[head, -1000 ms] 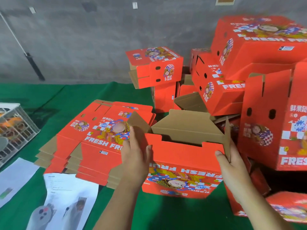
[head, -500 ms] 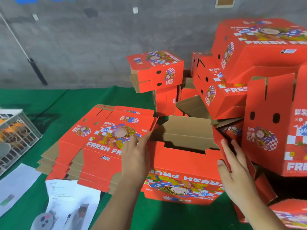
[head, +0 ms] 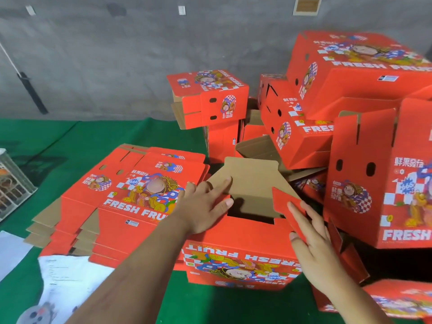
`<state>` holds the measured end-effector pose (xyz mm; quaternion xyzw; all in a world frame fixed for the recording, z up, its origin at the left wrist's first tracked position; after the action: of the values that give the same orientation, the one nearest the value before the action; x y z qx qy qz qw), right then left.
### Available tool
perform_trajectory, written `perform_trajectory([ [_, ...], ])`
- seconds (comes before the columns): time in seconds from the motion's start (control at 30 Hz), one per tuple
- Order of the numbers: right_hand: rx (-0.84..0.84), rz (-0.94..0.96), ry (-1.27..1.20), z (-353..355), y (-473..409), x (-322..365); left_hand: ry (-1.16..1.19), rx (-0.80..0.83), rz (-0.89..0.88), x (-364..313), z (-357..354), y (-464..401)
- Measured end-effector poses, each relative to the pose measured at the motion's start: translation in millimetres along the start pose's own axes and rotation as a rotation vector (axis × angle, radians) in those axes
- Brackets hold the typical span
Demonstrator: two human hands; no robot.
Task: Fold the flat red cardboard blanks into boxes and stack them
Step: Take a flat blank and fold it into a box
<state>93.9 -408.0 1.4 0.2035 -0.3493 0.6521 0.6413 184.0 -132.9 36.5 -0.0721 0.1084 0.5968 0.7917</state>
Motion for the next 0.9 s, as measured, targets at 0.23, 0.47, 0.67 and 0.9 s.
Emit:
perform_trajectory([
  [0.23, -0.059, 0.03, 0.008, 9.9, -16.8, 3.2, 0.209, -0.165, 0.066, 3.7, -3.5, 1.1],
  [0.47, -0.18, -0.197, -0.088, -0.1, -61.3, 24.4, 0.589, -0.376, 0.138, 26.5, 1.0, 14.9],
  [0.67, -0.079, -0.199, -0.039, -7.2, -56.8, 24.7, 0.401, -0.3, 0.125, 28.5, -5.6, 15.7],
  [0.9, 0.076, -0.229, 0.447, -14.8, -46.4, 10.3, 0.045, -0.121, 0.203, 6.0, -23.0, 3.6],
])
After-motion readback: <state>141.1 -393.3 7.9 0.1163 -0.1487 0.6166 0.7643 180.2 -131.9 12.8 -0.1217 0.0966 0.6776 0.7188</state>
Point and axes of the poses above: each hand's wrist, its own y-axis away from the middle knuckle, its own z-axis out of the back of the hand, x = y × z, the point moved 6 cm from there along -y, towards the middle knuckle, and after that the axes turned 4 degrees about -x, right-handed, at the moved point
